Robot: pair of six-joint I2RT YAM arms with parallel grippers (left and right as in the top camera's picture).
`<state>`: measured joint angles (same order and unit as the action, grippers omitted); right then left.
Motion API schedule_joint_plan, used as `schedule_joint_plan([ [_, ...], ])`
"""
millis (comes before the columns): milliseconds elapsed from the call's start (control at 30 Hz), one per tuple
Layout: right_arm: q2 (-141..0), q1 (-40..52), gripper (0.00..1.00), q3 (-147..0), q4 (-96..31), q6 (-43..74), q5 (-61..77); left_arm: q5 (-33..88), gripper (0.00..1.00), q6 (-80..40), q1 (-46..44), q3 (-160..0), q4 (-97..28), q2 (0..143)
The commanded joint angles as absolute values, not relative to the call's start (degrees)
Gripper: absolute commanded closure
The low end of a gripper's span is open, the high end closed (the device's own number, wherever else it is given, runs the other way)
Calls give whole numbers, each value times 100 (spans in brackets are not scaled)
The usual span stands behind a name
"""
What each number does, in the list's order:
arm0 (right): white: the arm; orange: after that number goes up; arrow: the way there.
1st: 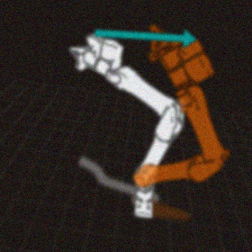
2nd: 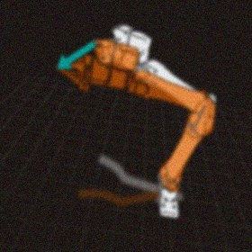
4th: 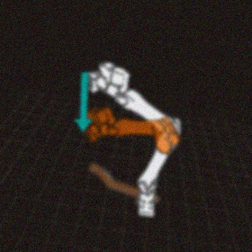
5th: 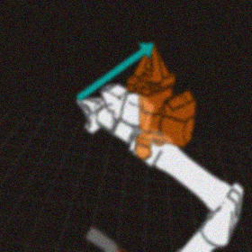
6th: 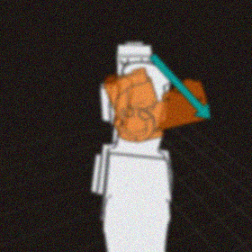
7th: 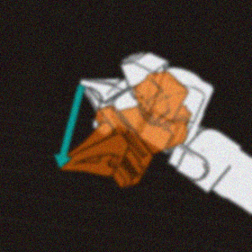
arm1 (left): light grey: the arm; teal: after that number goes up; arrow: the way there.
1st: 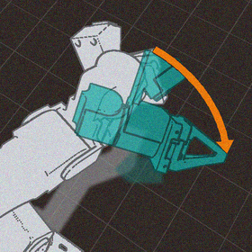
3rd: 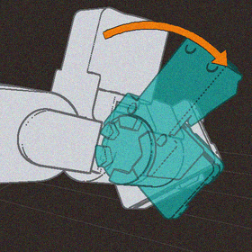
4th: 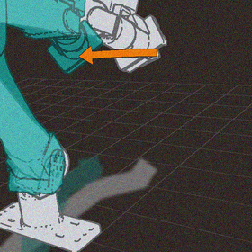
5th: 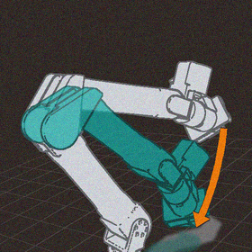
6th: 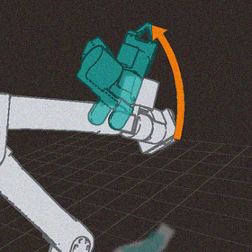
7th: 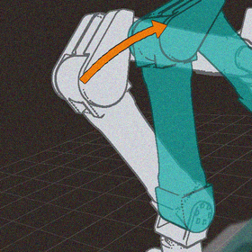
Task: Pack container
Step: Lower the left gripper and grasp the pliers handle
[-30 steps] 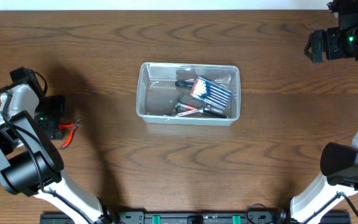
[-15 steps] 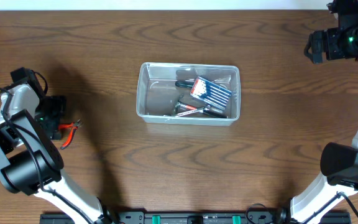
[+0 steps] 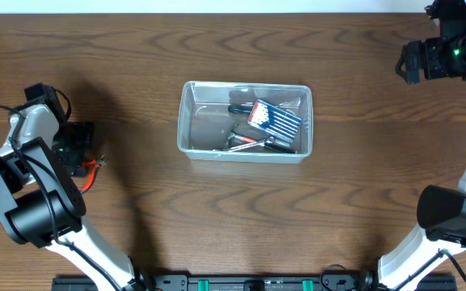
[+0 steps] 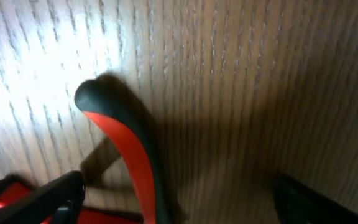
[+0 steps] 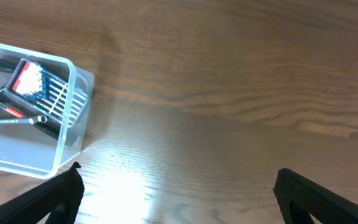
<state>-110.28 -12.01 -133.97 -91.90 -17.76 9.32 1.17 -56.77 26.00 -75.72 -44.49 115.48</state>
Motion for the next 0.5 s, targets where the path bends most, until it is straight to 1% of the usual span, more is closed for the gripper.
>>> schedule_joint_plan([
  [0,-10901,-1192,1,-13478,-9218,-1782,880,-19,16,-5621,2556,-7419,-4574,11948],
  [100,-10901,-1192,1,-13478,-9227,-1782,880,-21,22,-5618,2556,-7419,-4611,11948],
  [200,-10901,-1192,1,-13478,-9292,-1780,882,-19,23,-5618,2556,-7419,-4687,11948],
  [233,-10901,-1192,1,-13478,-9325,-1778,884,-19,25,-5618,2556,-7419,-4689,11948],
  [467,-10901,-1190,1,-13478,-9406,-1732,884,-19,58,-5618,2556,-7419,-4705,11948],
])
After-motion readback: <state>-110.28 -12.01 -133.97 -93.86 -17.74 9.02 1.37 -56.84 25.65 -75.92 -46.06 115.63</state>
